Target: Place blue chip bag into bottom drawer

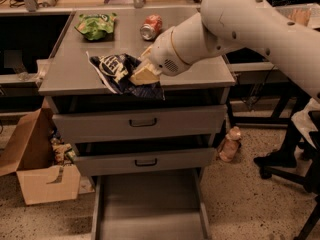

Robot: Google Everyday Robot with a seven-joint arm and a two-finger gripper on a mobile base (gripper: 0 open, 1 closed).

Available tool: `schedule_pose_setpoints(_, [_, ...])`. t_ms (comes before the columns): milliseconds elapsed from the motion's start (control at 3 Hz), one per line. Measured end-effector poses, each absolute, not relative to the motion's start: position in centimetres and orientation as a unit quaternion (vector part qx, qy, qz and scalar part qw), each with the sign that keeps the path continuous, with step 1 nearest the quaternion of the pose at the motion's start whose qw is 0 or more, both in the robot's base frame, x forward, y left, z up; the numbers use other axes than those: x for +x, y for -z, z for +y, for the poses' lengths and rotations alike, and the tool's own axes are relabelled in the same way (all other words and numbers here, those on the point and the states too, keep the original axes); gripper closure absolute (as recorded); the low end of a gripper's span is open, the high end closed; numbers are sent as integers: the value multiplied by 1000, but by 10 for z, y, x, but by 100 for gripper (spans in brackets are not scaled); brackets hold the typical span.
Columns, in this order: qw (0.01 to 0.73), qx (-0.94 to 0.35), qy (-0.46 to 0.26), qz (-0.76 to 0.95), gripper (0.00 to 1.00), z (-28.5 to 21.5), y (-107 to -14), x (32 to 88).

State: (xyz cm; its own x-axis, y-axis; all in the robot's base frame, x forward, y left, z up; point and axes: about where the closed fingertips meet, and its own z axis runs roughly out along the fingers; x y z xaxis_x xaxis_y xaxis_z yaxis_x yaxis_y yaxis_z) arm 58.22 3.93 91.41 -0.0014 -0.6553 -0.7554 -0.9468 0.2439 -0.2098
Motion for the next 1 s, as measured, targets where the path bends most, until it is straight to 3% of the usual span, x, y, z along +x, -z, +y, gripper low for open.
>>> schedule_pose_setpoints(667, [419,-527,-141,726,100,-12,-848,538])
schedule_pose_setpoints(1000, [431,-469,-162,753,100,-44,-778,523])
